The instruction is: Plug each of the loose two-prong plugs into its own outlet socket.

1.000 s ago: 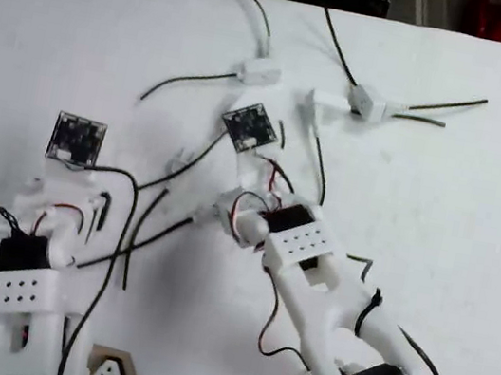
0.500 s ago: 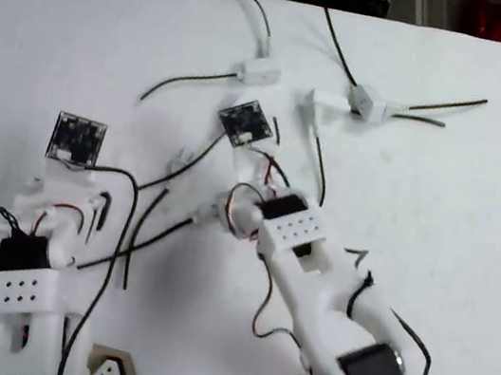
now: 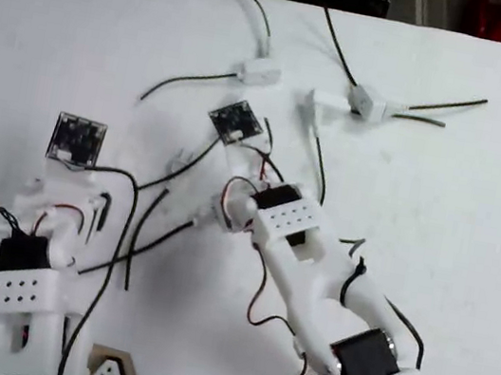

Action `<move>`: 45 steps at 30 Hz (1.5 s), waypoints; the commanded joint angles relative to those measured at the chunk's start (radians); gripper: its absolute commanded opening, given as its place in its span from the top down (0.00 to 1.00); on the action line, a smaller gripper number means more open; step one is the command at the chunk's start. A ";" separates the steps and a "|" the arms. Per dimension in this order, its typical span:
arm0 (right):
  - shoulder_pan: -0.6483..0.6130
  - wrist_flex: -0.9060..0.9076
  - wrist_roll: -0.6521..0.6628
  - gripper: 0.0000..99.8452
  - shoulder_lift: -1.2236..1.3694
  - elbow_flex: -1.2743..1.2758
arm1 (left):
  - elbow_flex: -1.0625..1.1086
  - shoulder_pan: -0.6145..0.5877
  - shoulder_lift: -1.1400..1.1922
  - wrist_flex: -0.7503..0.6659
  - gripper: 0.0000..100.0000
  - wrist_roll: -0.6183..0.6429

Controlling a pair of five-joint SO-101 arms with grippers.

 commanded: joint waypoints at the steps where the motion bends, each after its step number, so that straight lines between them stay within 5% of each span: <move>1: -0.018 0.028 0.014 0.98 0.031 -0.012 | 0.012 -0.004 -0.021 -0.028 0.79 0.011; 10: 0.111 0.134 0.008 0.98 -0.188 -0.058 | 0.014 -0.004 -0.021 -0.028 0.79 0.011; 17: 0.318 0.030 0.000 0.98 -0.315 -0.061 | 0.014 -0.004 -0.021 -0.028 0.79 0.011; 31: 0.641 -0.292 -0.407 0.98 -0.314 -0.060 | 0.017 -0.002 -0.021 -0.029 0.79 0.011; 41: 0.700 -0.294 -0.460 0.98 -0.288 -0.092 | 0.017 -0.002 -0.021 -0.029 0.79 0.011; 45: 0.705 -0.283 -0.460 0.87 -0.202 -0.133 | 0.017 -0.005 -0.021 -0.029 0.79 0.009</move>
